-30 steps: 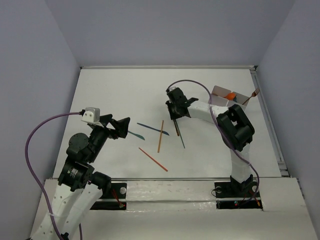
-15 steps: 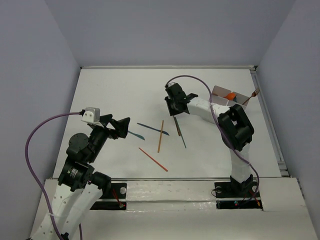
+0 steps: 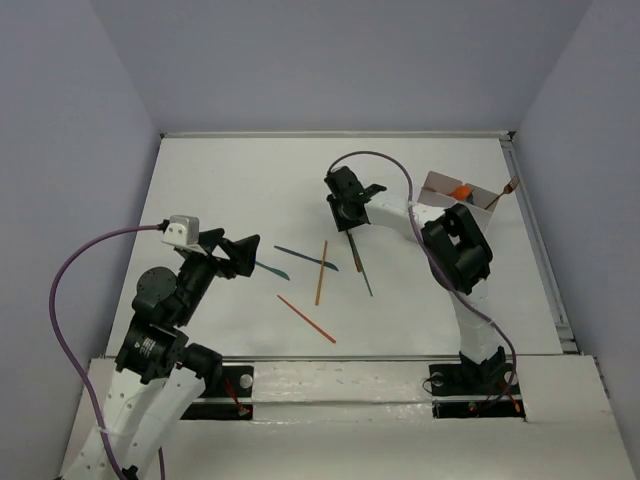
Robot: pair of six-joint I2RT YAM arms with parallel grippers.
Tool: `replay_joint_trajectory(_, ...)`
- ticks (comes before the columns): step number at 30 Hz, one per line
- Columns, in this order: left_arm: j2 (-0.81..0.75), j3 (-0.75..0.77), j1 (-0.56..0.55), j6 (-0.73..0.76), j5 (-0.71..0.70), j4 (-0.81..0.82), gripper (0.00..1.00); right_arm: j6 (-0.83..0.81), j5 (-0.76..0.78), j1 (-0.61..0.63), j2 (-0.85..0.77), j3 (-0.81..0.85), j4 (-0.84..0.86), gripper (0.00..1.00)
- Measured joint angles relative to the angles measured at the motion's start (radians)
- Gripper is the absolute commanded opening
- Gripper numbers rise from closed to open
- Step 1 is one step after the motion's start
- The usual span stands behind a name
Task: Sort the eating utensils into containers
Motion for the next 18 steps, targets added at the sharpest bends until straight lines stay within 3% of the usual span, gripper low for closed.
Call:
replay_joint_trajectory(5,0.000,0.000,0.000,0.000,0.000,0.000,0.99,-0.002,0.001,0.000,0.013,0.022,-0.011,0.31)
replay_joint_trajectory(18,0.000,0.000,0.000,0.000,0.000,0.000,0.99,0.006,-0.029,0.000,0.037,0.060,-0.013,0.07)
